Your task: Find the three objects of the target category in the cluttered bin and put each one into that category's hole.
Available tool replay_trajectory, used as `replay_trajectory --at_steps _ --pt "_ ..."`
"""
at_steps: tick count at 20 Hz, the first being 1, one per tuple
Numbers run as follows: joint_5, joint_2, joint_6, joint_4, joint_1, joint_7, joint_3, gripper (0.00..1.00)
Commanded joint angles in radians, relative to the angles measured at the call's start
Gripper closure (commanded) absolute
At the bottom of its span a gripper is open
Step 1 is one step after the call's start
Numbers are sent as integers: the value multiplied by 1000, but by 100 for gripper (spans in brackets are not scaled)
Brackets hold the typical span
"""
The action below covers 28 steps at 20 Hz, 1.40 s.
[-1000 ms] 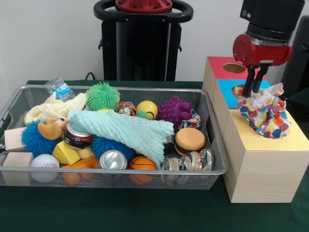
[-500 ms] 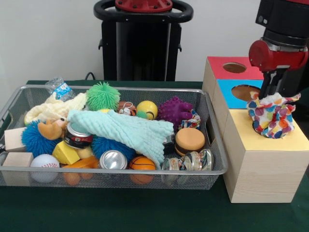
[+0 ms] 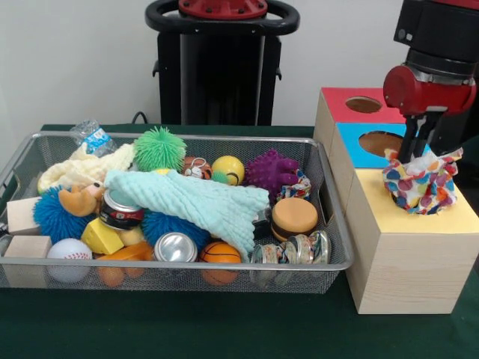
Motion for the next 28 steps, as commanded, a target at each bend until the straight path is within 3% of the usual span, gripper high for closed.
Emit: replay_trajectory --at_steps 1,10,13,28 --pt "-9 83 -135 -37 -12 252 -25 100" --pt "54 190 -160 -136 30 293 -77 100" --pt "79 214 -150 -135 27 287 -69 100" --pt "215 126 110 -10 11 180 19 100"
